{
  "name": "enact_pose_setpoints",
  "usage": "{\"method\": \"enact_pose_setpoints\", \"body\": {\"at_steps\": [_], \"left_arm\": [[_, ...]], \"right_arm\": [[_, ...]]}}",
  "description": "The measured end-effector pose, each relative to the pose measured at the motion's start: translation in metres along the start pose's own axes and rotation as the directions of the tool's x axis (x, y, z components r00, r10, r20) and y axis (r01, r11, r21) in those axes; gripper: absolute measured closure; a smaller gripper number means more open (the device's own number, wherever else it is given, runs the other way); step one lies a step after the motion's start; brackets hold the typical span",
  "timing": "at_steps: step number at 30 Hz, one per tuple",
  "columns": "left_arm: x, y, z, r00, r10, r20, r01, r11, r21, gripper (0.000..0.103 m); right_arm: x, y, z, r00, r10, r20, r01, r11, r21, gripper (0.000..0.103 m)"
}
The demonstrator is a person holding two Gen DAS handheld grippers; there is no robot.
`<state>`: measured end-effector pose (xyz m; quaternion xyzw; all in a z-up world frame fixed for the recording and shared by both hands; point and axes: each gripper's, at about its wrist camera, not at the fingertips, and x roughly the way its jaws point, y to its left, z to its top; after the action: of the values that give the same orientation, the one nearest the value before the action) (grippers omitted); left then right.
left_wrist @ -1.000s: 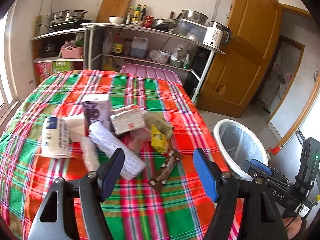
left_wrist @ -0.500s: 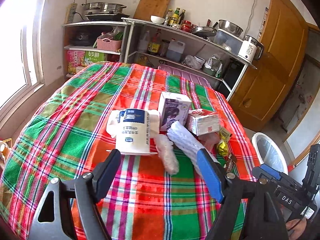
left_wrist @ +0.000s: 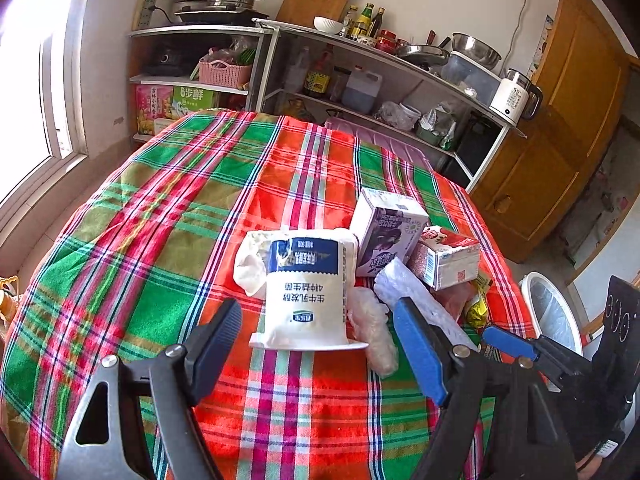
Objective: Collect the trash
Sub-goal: 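Grasp the white foam net with the right tool while the left tool grasps the yogurt cup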
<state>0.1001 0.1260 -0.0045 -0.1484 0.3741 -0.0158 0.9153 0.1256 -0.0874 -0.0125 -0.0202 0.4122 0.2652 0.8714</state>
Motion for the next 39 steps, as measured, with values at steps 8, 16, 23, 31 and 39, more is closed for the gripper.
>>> {"method": "enact_pose_setpoints", "body": {"at_steps": [8,16,23,31,39], "left_arm": [[0.014,0.006,0.003,1.000,0.000,-0.029,0.000,1.000,-0.010,0.024],[0.025,0.008,0.003,0.998,0.007,-0.058,-0.008,1.000,-0.028,0.043],[0.023,0.007,0.001,0.998,0.014,-0.057,-0.016,1.000,-0.024,0.052],[0.009,-0.001,-0.002,0.999,0.017,-0.037,-0.017,1.000,-0.006,0.052],[-0.009,-0.023,-0.004,1.000,-0.010,-0.006,0.010,0.999,0.037,0.052]], "right_arm": [[0.022,0.009,0.005,0.999,-0.003,-0.043,0.002,0.999,-0.033,0.062],[0.024,0.004,0.000,0.999,0.010,-0.041,-0.009,1.000,0.005,0.077],[0.017,0.005,-0.006,0.999,0.029,-0.028,-0.028,0.999,0.023,0.082],[0.007,0.003,-0.008,0.999,0.046,-0.003,-0.046,0.998,0.050,0.083],[-0.015,-0.004,-0.012,0.997,0.064,0.041,-0.067,0.994,0.087,0.083]]}}
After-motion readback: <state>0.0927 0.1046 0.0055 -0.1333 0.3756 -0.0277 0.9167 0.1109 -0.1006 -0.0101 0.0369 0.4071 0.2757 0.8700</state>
